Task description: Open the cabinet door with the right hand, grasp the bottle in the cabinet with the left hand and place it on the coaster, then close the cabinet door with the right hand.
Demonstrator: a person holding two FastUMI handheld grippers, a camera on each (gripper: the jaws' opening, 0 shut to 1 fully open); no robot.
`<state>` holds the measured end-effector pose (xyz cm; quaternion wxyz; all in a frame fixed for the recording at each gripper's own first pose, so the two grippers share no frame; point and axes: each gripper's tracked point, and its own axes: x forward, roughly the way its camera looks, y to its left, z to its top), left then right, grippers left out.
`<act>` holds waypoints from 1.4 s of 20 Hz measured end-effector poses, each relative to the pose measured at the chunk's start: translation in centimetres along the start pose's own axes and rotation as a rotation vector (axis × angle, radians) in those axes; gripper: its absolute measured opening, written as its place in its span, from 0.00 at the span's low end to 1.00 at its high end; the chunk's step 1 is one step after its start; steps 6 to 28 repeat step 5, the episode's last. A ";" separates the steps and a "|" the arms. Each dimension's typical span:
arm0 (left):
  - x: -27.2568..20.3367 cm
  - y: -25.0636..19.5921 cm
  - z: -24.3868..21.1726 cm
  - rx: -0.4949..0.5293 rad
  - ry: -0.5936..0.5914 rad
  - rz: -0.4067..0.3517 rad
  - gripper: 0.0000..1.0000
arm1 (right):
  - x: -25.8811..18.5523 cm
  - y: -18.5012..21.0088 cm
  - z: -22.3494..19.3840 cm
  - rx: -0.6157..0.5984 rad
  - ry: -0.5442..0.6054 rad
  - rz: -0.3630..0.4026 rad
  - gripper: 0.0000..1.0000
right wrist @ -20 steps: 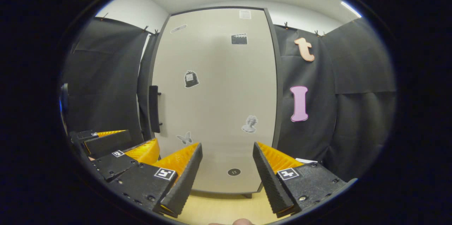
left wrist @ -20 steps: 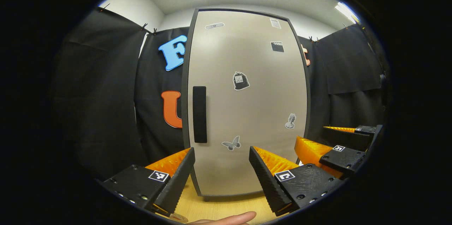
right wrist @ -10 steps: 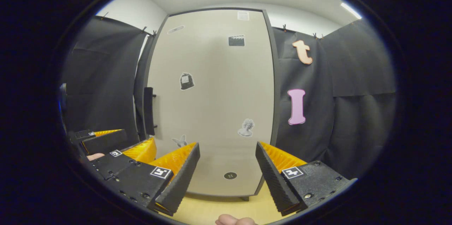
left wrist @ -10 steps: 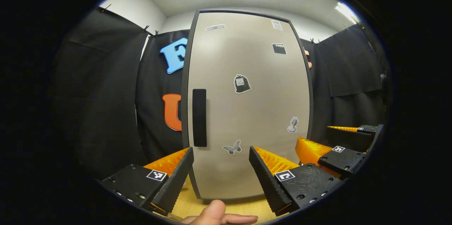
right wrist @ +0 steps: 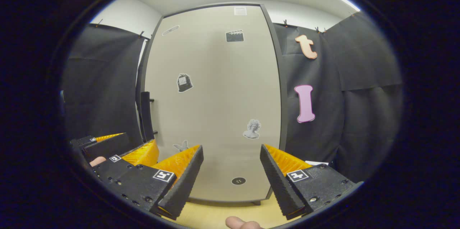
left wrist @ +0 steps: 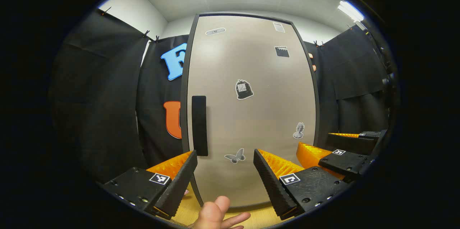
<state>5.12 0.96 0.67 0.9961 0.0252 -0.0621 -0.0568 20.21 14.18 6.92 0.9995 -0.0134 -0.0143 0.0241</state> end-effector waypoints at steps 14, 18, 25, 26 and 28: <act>0.4 0.4 -0.6 0.001 0.023 0.024 0.95 | 0.5 0.2 -0.1 -0.017 0.002 0.015 0.99; 0.4 0.4 -0.6 0.001 0.023 0.024 0.95 | 0.5 0.2 -0.1 -0.017 0.002 0.015 0.99; 0.4 0.4 -0.6 0.001 0.023 0.024 0.95 | 0.5 0.2 -0.1 -0.017 0.002 0.015 0.99; 0.4 0.4 -0.6 0.001 0.023 0.024 0.95 | 0.5 0.2 -0.1 -0.017 0.002 0.015 0.99; 0.4 0.4 -0.6 0.001 0.023 0.024 0.95 | 0.5 0.2 -0.1 -0.017 0.002 0.015 0.99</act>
